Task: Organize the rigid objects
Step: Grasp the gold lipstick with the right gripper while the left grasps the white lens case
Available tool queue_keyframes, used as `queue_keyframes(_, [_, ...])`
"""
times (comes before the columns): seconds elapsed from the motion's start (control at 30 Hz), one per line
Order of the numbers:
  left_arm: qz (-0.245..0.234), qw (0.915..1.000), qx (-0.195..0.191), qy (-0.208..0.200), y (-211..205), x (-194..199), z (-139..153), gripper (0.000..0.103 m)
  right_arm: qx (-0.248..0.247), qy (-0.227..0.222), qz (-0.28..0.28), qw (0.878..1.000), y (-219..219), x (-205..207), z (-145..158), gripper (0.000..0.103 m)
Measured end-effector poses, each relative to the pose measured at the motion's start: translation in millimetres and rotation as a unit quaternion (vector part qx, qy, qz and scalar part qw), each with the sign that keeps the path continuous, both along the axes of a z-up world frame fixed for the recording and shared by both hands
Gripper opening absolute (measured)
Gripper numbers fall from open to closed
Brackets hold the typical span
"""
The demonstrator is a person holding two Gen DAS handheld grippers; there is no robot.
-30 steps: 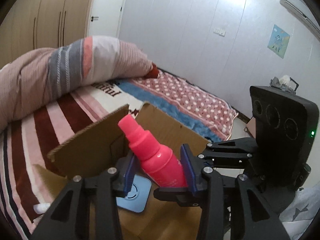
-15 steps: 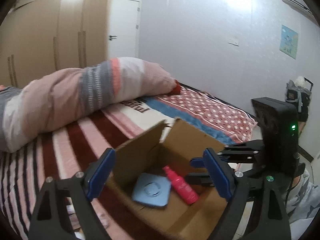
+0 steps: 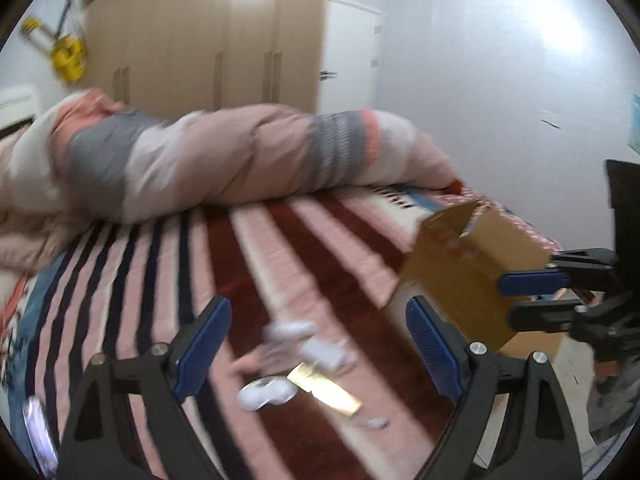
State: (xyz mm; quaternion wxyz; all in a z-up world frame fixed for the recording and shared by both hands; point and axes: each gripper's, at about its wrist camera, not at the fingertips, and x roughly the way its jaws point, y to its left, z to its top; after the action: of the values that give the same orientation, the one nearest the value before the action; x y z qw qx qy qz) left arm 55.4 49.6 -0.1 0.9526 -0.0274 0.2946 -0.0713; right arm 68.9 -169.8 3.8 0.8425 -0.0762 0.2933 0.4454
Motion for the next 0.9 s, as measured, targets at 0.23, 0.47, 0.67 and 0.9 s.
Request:
queue_keyframes(0.23, [0.041,0.9971,-0.033,0.054,35.3,-5.3,-71.3,0.087,-0.029,0.042,0.033,0.998,61.8,-3.4,-39.0,0.030])
queue_keyframes(0.47, [0.054,0.9913,-0.045,0.111,39.9,17.0,-137.8,0.087,-0.098,0.062,-0.001,0.993,90.9,5.8,-103.1,0.030])
queue_keyframes(0.67, [0.046,0.9897,-0.051,0.126,28.3,36.6,-159.2,0.084,-0.154,0.071,-0.042,0.985,92.8,26.6,-141.9,0.030])
queue_keyframes(0.9, [0.061,0.9905,-0.004,0.123,19.7,45.4,-163.8,0.058,-0.156,0.074,-0.068,0.983,92.6,38.7,-157.4,0.030])
